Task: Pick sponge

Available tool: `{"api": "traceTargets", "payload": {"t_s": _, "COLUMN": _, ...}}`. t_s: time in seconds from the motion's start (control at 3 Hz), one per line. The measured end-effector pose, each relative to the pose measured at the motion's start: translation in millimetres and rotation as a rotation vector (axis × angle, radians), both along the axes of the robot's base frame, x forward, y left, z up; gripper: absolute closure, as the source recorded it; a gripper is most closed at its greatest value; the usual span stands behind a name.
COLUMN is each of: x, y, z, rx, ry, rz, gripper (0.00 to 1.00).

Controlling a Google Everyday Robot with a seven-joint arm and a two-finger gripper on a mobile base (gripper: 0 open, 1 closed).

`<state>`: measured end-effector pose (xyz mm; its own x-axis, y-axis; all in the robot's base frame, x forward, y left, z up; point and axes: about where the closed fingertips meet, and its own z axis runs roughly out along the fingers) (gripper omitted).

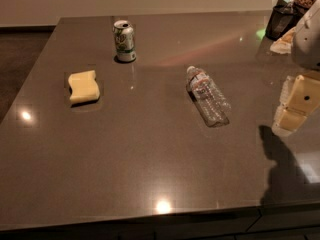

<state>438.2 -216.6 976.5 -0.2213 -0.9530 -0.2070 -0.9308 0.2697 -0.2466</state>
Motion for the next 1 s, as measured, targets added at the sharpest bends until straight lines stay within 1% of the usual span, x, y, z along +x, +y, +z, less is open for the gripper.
{"api": "traceTargets", "payload": {"t_s": 0.33, "x": 0, "y": 0, "z": 0, "rx": 0.000, "ry": 0.000, "rz": 0.000, "gripper": 0.00}}
{"api": "traceTargets", "payload": {"t_s": 0.67, "x": 8, "y": 8, "z": 2, "rx": 0.035, "ry": 0.010, "rz": 0.001, "gripper": 0.00}}
{"api": "traceTargets", "payload": {"t_s": 1.0, "x": 26, "y": 35, "z": -1, "rx": 0.067, "ry": 0.015, "rz": -0.008, "gripper": 0.00}}
